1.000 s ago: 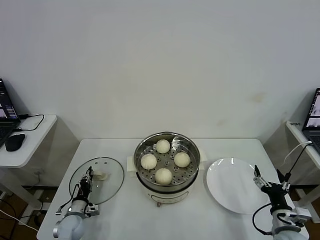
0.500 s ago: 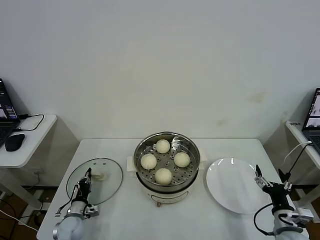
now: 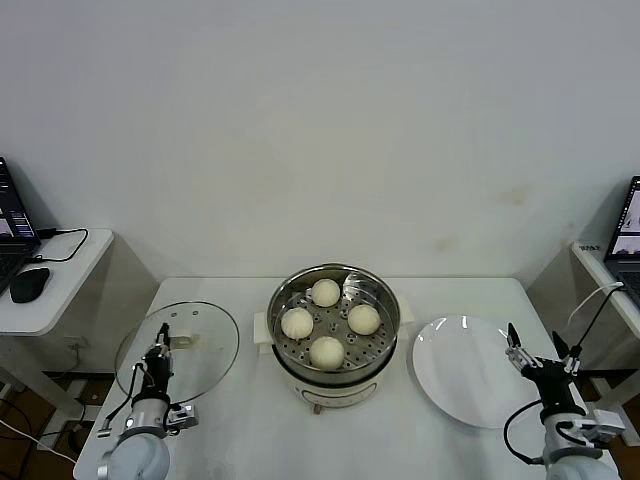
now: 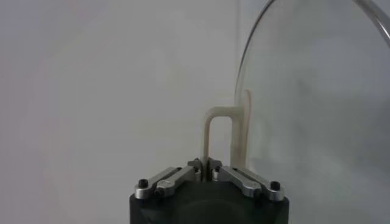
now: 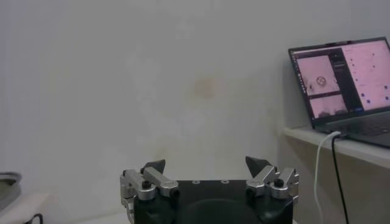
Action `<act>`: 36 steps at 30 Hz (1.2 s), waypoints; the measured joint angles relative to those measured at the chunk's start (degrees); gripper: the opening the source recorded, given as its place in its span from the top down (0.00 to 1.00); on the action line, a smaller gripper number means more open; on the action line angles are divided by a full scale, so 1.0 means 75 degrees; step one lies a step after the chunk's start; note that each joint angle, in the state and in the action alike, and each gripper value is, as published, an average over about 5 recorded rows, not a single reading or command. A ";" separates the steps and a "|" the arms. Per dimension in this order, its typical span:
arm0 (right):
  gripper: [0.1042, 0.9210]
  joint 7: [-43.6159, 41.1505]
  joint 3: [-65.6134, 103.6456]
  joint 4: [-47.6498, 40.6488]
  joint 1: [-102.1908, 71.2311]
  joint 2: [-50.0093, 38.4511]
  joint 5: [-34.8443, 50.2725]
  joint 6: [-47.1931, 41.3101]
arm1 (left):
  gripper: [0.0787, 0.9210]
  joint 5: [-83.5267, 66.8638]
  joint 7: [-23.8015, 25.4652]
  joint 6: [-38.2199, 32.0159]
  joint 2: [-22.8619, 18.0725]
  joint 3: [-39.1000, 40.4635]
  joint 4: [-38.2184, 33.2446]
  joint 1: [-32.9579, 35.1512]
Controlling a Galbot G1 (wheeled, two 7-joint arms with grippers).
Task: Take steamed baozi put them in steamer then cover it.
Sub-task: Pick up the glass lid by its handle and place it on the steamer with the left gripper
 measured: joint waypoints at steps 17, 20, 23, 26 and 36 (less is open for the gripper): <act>0.12 0.0121 -0.0115 0.0422 -0.0253 0.0158 -0.0222 -0.0426 | 0.94 0.0787 0.1087 0.2025 0.0146 0.0178 -0.2322 0.0559; 0.12 0.0121 -0.0188 0.0544 -0.0306 0.0239 -0.0376 -0.0523 | 0.94 0.1081 0.1504 0.2358 0.0070 0.0418 -0.2814 0.0495; 0.12 0.0114 -0.0268 0.0640 -0.0349 0.0328 -0.0569 -0.0576 | 0.94 0.1402 0.1877 0.2599 -0.0047 0.0729 -0.3231 0.0397; 0.12 0.0111 -0.0364 0.0687 -0.0376 0.0436 -0.0782 -0.0599 | 0.94 0.1710 0.2137 0.2775 -0.0188 0.1105 -0.3489 0.0281; 0.12 0.0106 -0.0699 0.0729 -0.0470 0.0848 -0.1527 -0.0554 | 0.94 0.2462 0.2807 0.3127 -0.0661 0.2356 -0.3622 -0.0260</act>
